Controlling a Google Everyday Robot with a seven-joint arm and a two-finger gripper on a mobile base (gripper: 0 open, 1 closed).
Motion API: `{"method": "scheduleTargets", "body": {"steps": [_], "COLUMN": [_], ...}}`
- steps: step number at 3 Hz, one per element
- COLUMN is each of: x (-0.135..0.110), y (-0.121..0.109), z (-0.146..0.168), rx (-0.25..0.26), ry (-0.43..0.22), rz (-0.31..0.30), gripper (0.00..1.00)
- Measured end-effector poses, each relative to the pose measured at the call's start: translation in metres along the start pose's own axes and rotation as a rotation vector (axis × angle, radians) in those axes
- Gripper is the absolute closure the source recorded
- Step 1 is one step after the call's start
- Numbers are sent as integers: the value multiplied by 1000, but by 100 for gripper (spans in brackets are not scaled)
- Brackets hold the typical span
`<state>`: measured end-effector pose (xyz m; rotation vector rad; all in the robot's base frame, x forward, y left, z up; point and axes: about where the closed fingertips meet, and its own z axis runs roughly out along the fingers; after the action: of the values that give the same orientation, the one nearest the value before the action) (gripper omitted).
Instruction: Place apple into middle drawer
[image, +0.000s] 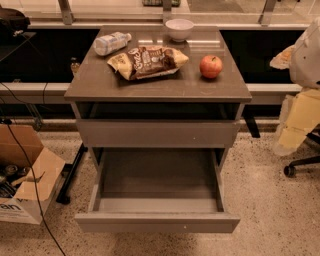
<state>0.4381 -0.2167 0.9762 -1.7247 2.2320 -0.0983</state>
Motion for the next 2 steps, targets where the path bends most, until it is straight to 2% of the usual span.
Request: {"method": "scheduleTargets", "body": {"steps": [1, 2], "x": [0, -5], "y": [0, -10], "z": [0, 4], "rx": [0, 27], "ry": [0, -44], "rz": [0, 24], "gripper": [0, 0]}}
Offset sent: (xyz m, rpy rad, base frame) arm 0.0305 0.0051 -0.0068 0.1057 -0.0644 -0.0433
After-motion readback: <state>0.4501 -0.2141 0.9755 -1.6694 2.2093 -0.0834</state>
